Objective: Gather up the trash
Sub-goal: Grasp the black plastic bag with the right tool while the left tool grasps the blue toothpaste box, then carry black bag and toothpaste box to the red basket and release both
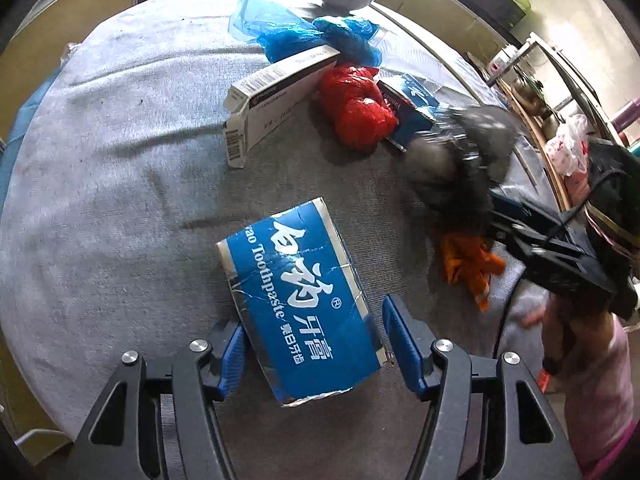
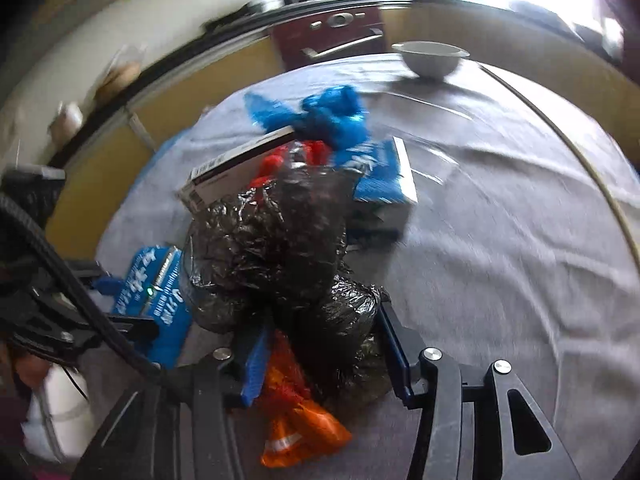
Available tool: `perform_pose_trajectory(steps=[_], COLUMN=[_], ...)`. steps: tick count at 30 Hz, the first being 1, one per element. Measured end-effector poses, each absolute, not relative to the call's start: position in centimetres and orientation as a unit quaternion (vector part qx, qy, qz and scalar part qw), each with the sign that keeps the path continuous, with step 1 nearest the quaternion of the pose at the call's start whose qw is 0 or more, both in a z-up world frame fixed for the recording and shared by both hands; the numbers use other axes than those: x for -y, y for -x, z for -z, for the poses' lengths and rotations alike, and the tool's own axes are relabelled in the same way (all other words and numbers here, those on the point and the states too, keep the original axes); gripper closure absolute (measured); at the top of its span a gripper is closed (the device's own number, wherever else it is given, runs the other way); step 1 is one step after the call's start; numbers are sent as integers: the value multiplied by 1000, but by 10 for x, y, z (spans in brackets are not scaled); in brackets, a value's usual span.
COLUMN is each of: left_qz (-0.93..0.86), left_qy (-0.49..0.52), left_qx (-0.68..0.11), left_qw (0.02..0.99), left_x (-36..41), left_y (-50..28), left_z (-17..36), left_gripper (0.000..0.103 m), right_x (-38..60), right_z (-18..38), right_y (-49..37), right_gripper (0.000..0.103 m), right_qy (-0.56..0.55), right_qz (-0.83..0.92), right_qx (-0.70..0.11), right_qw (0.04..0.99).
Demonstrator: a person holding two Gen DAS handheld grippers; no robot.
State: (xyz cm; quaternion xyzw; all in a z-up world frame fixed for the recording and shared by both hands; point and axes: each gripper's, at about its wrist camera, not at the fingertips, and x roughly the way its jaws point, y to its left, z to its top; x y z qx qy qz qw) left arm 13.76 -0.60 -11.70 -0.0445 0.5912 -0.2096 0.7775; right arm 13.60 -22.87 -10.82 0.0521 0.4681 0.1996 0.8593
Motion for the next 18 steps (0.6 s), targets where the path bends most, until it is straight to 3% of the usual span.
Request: perform_pose_trajectory(steps=[8,18], left_qz=[225,236], left_qy=[51,16], left_qx=[-555,-534], left_qw=[799,812], left_x=[15,44], left_y=[-97,-58], left_z=[106,93], left_gripper=[48,57], right_x=[293,323], right_z=[102,84], right_y=[-87,1], right_gripper=[51,51], right_qy=[-253,-319], right_qz=[-178,-161], right_qx=[-433,-372], right_qw=[847,857])
